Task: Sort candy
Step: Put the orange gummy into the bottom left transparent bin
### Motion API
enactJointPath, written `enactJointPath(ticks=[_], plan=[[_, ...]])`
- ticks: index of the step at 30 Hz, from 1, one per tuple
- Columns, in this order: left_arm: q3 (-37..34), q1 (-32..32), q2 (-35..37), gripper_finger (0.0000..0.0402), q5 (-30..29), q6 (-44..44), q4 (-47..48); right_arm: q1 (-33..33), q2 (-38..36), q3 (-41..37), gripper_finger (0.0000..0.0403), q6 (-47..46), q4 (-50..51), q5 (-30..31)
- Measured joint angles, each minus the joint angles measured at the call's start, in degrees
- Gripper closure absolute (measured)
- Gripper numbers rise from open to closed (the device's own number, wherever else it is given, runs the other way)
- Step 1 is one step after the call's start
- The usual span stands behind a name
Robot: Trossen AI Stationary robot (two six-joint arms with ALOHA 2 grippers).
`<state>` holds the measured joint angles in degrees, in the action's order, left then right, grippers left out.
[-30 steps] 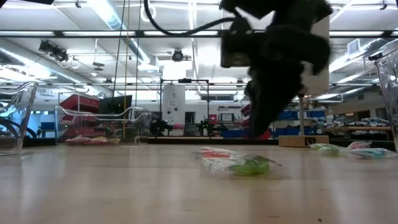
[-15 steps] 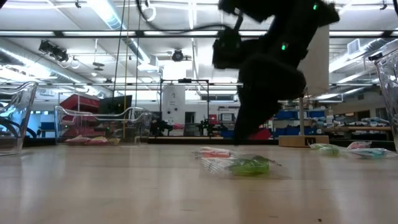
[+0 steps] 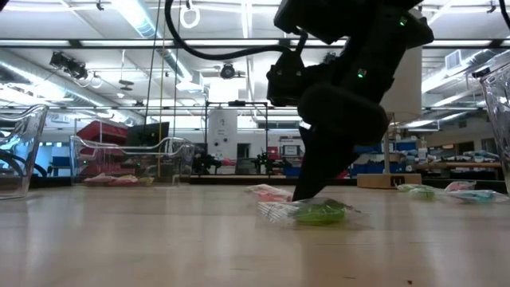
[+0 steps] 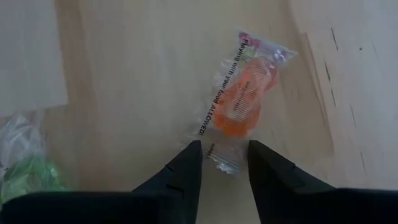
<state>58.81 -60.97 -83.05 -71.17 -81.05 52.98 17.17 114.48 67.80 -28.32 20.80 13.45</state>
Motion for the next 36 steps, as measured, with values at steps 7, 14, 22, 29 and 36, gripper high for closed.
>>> enactJointPath(ticks=[7,14,22,29,36], plan=[[0.0,0.8,0.0,0.0229,-0.2,0.0,0.0,-0.1,-1.3,-0.2,0.0353,2.9,-1.0,0.5],[0.0,2.4,0.0,0.0229,-0.2,0.0,0.0,0.3,-1.5,-0.3,0.0398,7.5,-4.5,2.8],[0.0,4.5,-0.6,0.0229,0.8,0.2,-3.2,4.3,-2.9,2.0,0.0402,24.8,-14.8,20.0],[0.0,4.8,-3.8,0.0228,5.3,1.4,-7.4,9.0,-3.0,3.1,0.0403,56.0,-35.4,32.9],[0.0,4.3,-4.8,0.0203,5.4,9.3,-12.5,10.6,-3.0,3.1,0.0403,74.3,-45.2,32.5]])
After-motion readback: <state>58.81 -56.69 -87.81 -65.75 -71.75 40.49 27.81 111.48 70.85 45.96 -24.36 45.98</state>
